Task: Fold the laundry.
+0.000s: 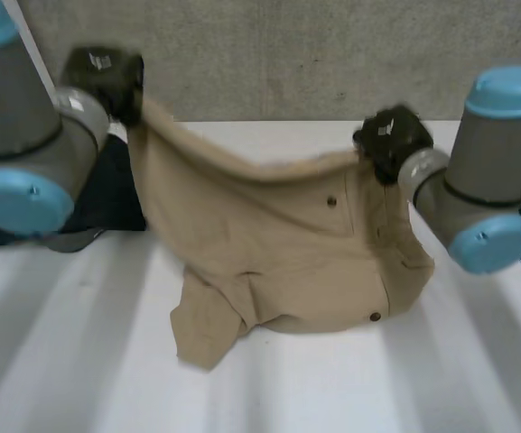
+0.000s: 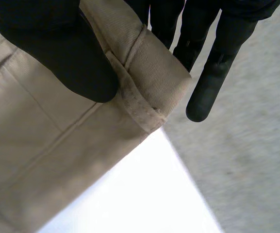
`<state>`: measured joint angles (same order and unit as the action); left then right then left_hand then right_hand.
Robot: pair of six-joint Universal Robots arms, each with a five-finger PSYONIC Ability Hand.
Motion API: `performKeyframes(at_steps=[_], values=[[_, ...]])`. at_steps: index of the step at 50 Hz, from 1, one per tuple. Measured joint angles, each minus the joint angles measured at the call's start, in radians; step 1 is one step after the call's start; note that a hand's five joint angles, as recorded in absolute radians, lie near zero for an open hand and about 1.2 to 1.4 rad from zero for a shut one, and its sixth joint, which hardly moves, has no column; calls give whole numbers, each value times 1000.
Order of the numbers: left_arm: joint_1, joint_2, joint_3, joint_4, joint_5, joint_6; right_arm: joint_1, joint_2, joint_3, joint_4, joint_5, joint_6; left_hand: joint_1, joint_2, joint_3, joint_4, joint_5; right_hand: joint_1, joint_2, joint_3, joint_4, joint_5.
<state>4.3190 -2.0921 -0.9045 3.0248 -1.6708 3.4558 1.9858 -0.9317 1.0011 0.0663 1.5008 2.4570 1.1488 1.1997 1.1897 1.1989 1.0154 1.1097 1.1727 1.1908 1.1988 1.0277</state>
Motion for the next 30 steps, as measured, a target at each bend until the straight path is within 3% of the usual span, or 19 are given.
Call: performKeyframes(at_steps=[4,6,8,11,15,22,30], values=[[5,53,140,29,-7,-5,4,-2,-158,-62,46,20,0,0,0,0,0,0,0,0,0,0],[13,124,210,94,-20,-32,2,-39,-237,-168,77,83,0,0,0,0,0,0,0,0,0,0],[19,167,231,145,-31,-53,0,-63,-254,-224,86,115,0,0,0,0,0,0,0,0,0,0],[31,272,238,296,-59,-108,-18,-176,-229,-454,103,237,0,0,0,0,0,0,0,0,0,0],[39,313,172,357,-50,-128,-38,-233,-141,-539,71,282,0,0,0,0,2,0,0,0,0,2],[47,237,-60,299,-18,-102,-38,-172,-20,-375,-33,242,0,0,0,0,2,0,0,0,0,2],[30,47,-311,258,-48,-39,-7,84,11,-42,-70,-7,0,0,0,0,2,0,0,0,0,3]])
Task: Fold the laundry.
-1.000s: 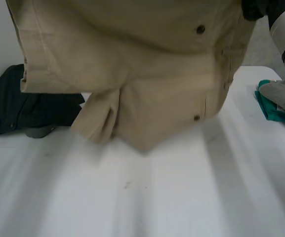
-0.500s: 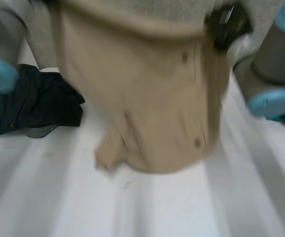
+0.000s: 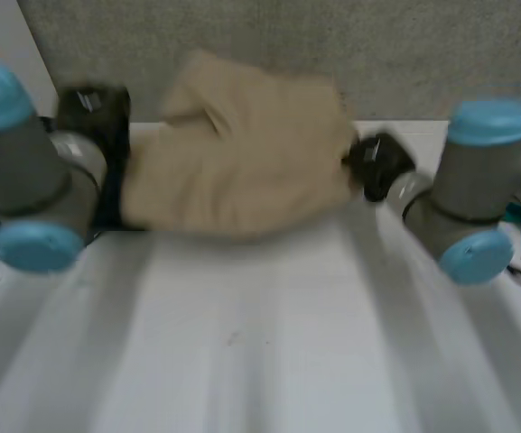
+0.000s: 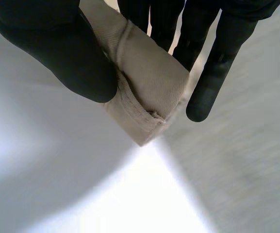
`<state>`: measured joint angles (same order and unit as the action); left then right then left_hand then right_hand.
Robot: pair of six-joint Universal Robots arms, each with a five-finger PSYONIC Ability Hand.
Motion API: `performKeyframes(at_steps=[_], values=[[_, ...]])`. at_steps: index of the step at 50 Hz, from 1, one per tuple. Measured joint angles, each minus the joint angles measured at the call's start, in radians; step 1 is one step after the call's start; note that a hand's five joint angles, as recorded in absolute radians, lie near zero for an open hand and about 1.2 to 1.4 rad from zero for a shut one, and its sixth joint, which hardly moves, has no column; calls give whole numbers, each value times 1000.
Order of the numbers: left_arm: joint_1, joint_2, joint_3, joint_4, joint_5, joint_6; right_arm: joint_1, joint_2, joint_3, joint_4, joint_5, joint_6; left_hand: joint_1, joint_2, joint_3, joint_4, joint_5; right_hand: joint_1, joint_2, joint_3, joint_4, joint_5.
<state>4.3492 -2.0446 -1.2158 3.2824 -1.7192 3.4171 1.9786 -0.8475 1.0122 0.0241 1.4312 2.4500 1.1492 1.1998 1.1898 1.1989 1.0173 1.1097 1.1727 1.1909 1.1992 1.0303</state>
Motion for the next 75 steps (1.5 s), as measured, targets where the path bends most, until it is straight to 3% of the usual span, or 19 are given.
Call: performKeyframes(at_steps=[4,8,21,24,25,26,29,33,42,49,52,55,56,57,60,71,73,74,75], values=[[-8,-52,-87,-20,-19,28,3,94,11,81,21,-94,0,0,0,0,0,0,0,0,0,0],[-10,-31,-172,-40,-25,41,-8,87,67,59,36,-95,0,0,0,0,0,0,0,0,0,0],[8,243,-365,-134,53,80,-5,-224,419,4,-24,-69,0,0,0,0,0,0,0,0,0,0],[8,282,-400,-158,90,87,1,-294,496,15,-48,-80,-184,-197,-192,-176,-173,0,0,0,0,0],[6,291,-413,-163,106,89,4,-320,523,18,-56,-83,-575,-556,-545,-537,-530,0,0,0,0,0],[4,294,-418,-165,115,89,6,-334,536,19,-61,-83,-682,-664,-652,-650,-643,0,0,0,0,0],[-9,294,-437,-164,149,91,14,-377,570,19,-69,-73,-816,-842,-832,-852,-846,0,0,0,0,0],[-38,248,-440,-151,165,89,26,-421,581,7,-68,-17,-847,-907,-904,-912,-915,0,0,0,0,0],[-124,30,-363,-130,83,85,77,-495,511,-15,-49,223,-847,-908,-905,-912,-915,0,0,0,0,0],[-151,-75,-280,-110,0,84,135,-541,468,-11,-37,320,-846,-905,-901,-909,-910,0,0,0,0,0],[-153,-114,-242,-92,-17,83,156,-558,460,-9,-24,342,-756,-816,-813,-820,-812,0,0,0,0,0],[-151,-140,-216,-82,-22,83,166,-569,459,-9,-12,353,-429,-513,-502,-526,-521,0,0,0,0,0],[-150,-148,-208,-79,-23,82,167,-572,460,-8,-8,354,-366,-473,-464,-470,-466,0,0,0,0,0],[-147,-153,-200,-73,-24,82,167,-575,463,-5,-4,354,-47,-173,-168,-171,-174,0,0,0,0,0],[-138,-147,-196,-58,-25,81,163,-579,475,5,-2,346,27,-16,-17,-16,-35,0,0,0,0,0],[-30,68,-290,109,-30,75,186,-567,607,157,-52,149,27,-4,-4,-4,-35,0,-4,-10,-13,-9],[-15,83,-299,125,-20,81,198,-559,628,170,-68,123,27,-4,-4,-4,-35,-30,-94,-108,-101,-87],[-5,90,-305,133,-9,88,219,-540,657,178,-90,94,27,-4,-4,-4,-35,-231,-336,-345,-349,-340],[2,92,-308,137,1,93,226,-532,665,176,-98,88,27,-4,-4,-4,-35,-266,-366,-375,-363,-372]])
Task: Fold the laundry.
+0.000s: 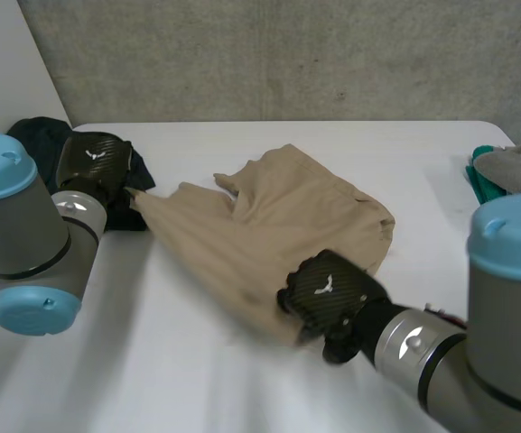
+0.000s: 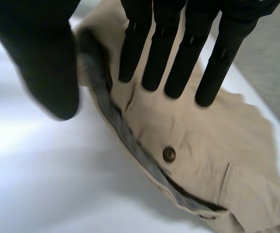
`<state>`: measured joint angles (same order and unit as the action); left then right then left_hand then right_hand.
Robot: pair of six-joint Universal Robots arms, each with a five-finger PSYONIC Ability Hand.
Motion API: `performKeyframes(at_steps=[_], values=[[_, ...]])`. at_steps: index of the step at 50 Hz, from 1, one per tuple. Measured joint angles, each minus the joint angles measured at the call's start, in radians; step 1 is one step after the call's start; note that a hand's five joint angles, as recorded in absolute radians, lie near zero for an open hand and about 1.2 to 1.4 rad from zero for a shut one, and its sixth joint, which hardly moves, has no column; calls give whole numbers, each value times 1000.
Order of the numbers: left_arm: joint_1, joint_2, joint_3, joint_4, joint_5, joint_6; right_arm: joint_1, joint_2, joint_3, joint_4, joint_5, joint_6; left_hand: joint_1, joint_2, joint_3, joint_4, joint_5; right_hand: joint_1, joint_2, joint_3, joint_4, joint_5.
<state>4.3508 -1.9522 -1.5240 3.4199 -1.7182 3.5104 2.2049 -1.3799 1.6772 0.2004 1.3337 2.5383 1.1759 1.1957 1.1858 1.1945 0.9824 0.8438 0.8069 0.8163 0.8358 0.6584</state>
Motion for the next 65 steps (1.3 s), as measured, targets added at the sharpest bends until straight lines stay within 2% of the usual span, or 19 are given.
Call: performKeyframes(at_steps=[2,4,8,16,20,25,26,27,30,37,41,48,56,65], values=[[11,-5,-5,-1,23,13,11,21,8,-16,-9,9,0,0,0,0,0,-316,-277,-267,-288,-306],[15,-17,-6,-8,39,21,4,33,1,-39,-5,42,0,0,0,0,0,-488,-442,-444,-466,-484],[20,-49,-6,-31,58,29,-53,37,-40,-85,25,156,0,1,0,0,0,-582,-556,-568,-580,-602],[26,-73,-4,-50,56,23,-274,31,-133,-125,53,333,0,2,3,0,0,-577,-550,-564,-581,-586],[29,-71,-4,-52,55,18,-369,80,-159,-126,49,313,0,2,3,1,0,-476,-439,-445,-469,-456],[25,-66,-5,-53,55,9,-421,197,-185,-113,57,202,0,2,3,1,0,-152,-117,-138,-160,-151],[25,-66,-5,-53,55,9,-421,197,-185,-113,57,202,0,2,3,1,0,-152,-117,-138,-160,-151],[22,-65,-6,-53,54,5,-425,237,-197,-109,61,168,0,2,3,1,0,-43,-8,-23,-45,-47],[19,-64,-7,-53,54,1,-426,298,-222,-103,63,134,0,2,3,1,0,85,123,110,86,88],[17,-63,-9,-53,52,-3,-410,397,-281,-100,27,160,0,2,3,3,0,113,153,147,130,132],[17,-63,-10,-53,51,-3,-389,426,-311,-105,-3,206,0,2,3,3,0,90,131,122,103,106],[15,-63,-14,-53,51,-2,-340,478,-382,-153,-15,284,0,2,3,4,0,-115,-102,-118,-140,-152],[19,-55,-22,-53,53,-4,-285,537,-484,-246,101,313,0,2,3,4,0,-194,-202,-202,-239,-261],[23,-45,-27,-53,62,-11,-249,592,-576,-230,242,339,0,2,3,4,0,-250,-224,-246,-289,-308]])
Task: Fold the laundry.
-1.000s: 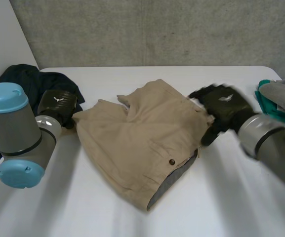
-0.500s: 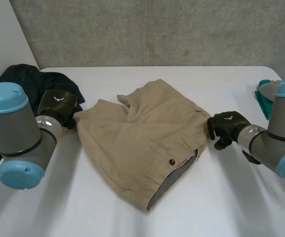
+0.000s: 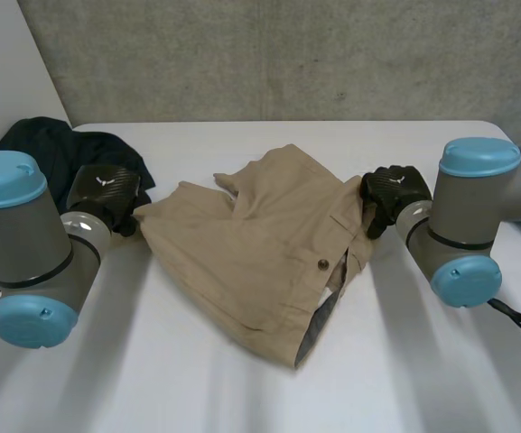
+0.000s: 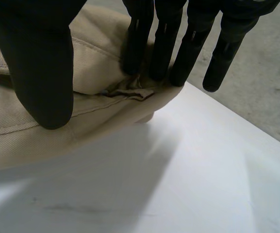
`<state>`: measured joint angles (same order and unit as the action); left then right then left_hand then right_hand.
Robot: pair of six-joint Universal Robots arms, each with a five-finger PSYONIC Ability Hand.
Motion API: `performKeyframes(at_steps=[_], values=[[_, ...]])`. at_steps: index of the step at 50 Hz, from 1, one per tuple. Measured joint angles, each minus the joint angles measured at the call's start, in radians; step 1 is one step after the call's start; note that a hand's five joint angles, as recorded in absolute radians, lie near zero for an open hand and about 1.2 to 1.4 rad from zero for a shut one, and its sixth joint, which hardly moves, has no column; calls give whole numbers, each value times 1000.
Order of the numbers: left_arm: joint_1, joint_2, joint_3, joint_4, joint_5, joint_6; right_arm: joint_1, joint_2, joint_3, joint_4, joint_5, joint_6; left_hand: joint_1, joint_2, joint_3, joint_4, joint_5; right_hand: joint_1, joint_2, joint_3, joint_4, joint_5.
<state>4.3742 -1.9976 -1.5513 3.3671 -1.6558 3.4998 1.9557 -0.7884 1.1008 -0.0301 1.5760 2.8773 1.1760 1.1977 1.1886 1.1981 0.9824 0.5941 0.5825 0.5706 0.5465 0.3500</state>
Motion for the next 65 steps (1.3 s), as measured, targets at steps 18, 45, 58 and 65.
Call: performKeyframes(at_steps=[18,45,58,65], values=[[-2,-1,-2,-1,13,-1,83,45,-61,33,49,96,0,0,0,0,0,-103,0,-118,-116,-107],[2,15,-25,0,28,-1,-85,18,-120,-12,144,-98,0,0,0,0,0,551,594,615,649,637],[-7,17,-25,-1,28,-1,-87,-83,-51,125,0,13,0,0,0,0,0,-43,-39,-26,-1,-1],[-6,17,-26,-1,30,-1,-39,-53,-14,181,-38,162,0,0,0,0,0,-127,-122,-106,-91,-90]])
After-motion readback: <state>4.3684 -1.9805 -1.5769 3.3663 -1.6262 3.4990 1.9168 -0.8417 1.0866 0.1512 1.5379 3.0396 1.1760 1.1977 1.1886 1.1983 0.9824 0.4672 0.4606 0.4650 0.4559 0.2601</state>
